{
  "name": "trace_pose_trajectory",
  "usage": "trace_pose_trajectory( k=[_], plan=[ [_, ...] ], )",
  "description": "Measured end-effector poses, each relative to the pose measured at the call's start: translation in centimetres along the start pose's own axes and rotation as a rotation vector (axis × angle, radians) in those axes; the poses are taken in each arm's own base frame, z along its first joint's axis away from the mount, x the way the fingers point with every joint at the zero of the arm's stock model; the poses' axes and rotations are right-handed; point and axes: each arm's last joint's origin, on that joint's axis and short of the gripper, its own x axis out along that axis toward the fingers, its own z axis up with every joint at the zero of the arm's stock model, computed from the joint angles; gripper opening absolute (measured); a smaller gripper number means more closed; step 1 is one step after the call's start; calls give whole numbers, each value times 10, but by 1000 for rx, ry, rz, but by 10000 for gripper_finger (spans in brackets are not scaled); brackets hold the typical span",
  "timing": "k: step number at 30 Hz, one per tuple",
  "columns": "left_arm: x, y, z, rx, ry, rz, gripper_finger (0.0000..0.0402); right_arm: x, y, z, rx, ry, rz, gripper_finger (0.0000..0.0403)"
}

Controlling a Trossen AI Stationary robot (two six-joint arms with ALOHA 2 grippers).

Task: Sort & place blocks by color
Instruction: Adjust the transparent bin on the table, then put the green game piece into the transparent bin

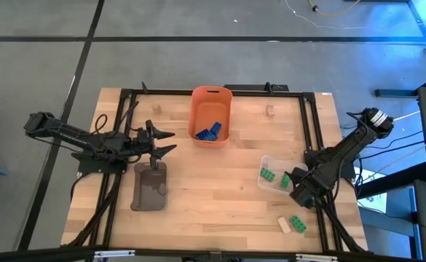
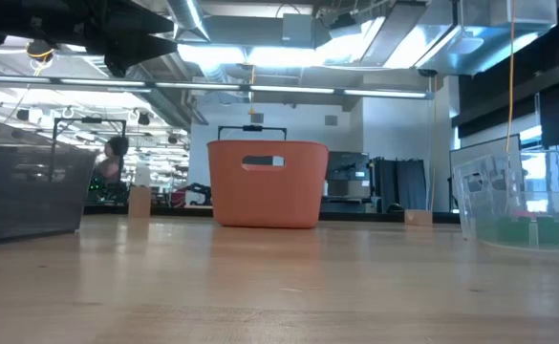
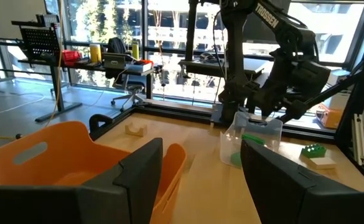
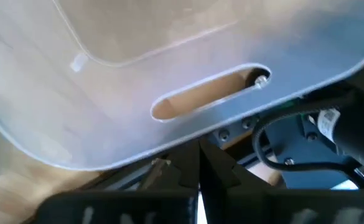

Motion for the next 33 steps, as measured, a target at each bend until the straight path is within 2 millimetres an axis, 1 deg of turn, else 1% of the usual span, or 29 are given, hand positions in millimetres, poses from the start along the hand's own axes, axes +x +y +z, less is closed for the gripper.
trace_pose_trajectory(
  k=[5, 9, 15, 24, 28, 33],
  plan=[
    [0, 0, 1, -5, -10, 0, 210, 0, 1, 1, -3, -38, 7, 0],
    [0, 0, 1, -4, -11, -1, 210, 0, 6, 4, -30, -74, 47, 0],
    [0, 0, 1, -23, -11, -1, 210, -2, 10, 11, -41, -147, 95, 0],
    [0, 0, 1, -23, -12, -1, 210, -5, 11, 25, -91, -249, 117, 0],
    [0, 0, 1, -25, -12, -1, 210, -14, 12, 26, -117, -252, 126, 0],
    [0, 0, 1, -25, -11, -1, 210, -35, 16, 17, -99, -168, 170, 0]
  ],
)
